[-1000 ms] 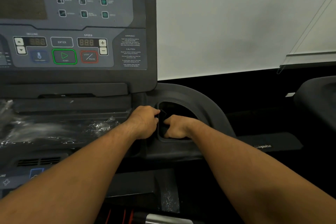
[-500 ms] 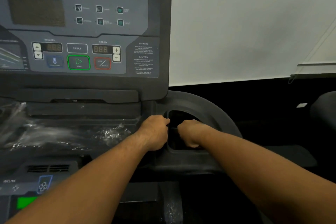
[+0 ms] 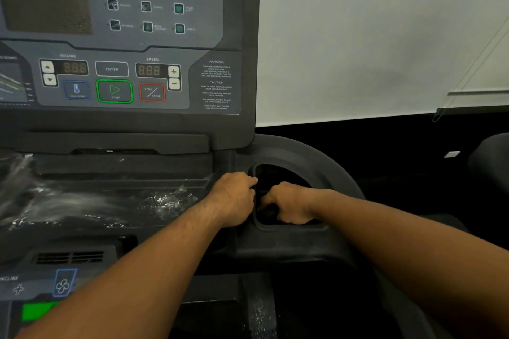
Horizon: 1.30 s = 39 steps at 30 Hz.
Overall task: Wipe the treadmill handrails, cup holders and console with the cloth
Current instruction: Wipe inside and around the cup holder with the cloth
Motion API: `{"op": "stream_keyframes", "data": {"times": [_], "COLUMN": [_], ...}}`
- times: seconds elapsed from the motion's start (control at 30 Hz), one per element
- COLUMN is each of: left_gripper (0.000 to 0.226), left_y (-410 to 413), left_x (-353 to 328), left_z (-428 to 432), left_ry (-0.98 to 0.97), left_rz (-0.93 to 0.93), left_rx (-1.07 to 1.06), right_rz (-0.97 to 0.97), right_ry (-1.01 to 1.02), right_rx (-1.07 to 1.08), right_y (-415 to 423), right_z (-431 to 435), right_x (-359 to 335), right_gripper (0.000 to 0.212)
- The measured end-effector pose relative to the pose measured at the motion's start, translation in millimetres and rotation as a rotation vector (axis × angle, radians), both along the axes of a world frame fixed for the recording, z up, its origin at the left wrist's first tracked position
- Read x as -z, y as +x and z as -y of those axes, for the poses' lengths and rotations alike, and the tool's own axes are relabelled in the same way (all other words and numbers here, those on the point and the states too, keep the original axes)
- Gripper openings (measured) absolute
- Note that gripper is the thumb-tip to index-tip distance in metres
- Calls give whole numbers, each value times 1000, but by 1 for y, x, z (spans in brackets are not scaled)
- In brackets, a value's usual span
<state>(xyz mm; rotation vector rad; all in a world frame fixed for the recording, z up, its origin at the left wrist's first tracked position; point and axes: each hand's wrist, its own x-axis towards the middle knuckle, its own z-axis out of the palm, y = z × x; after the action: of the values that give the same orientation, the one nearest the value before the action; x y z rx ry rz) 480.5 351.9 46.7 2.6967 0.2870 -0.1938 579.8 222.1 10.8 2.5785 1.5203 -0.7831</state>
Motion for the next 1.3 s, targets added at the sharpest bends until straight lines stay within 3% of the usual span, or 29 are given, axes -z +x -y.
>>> {"op": "stream_keyframes", "data": {"times": [0.1, 0.17, 0.33, 0.5, 0.57, 0.7, 0.87, 0.97, 1.07, 1.2, 1.3], "left_gripper": [42, 42, 43, 44, 44, 44, 44, 44, 49, 46, 44], "left_y": [1, 1, 1, 0, 1, 0, -1, -2, -5, -14, -23], "left_x": [1, 0, 1, 2, 2, 5, 4, 0, -2, -6, -10], "left_z": [-2, -3, -3, -4, -5, -4, -6, -4, 3, 7, 6], "left_ry": [-24, -38, -63, -56, -49, -22, -5, -3, 36, 51, 64], "left_rz": [-7, -12, -20, -22, -22, 0, -11, -34, -62, -67, -63], "left_rx": [-8, -16, -28, -18, -18, -2, 18, 14, 21, 59, 84], "right_rz": [315, 430, 333, 264, 121, -212, -139, -57, 64, 366, 338], "right_ry": [-123, -159, -151, -246, -273, -15, 410, 501, 338, 52, -18], "right_rx": [-314, -393, -56, 118, 169, 361, 522, 494, 310, 139, 126], "right_y": [7, 8, -7, -12, -10, -20, -32, -48, -75, -86, -84], "right_z": [-1, -1, -7, -7, -3, 6, 34, 65, 92, 124, 140], "right_x": [4, 8, -3, -11, -16, -18, -43, -64, -57, -53, -52], "right_gripper": [40, 41, 29, 20, 24, 32, 28, 35, 37, 47, 62]}}
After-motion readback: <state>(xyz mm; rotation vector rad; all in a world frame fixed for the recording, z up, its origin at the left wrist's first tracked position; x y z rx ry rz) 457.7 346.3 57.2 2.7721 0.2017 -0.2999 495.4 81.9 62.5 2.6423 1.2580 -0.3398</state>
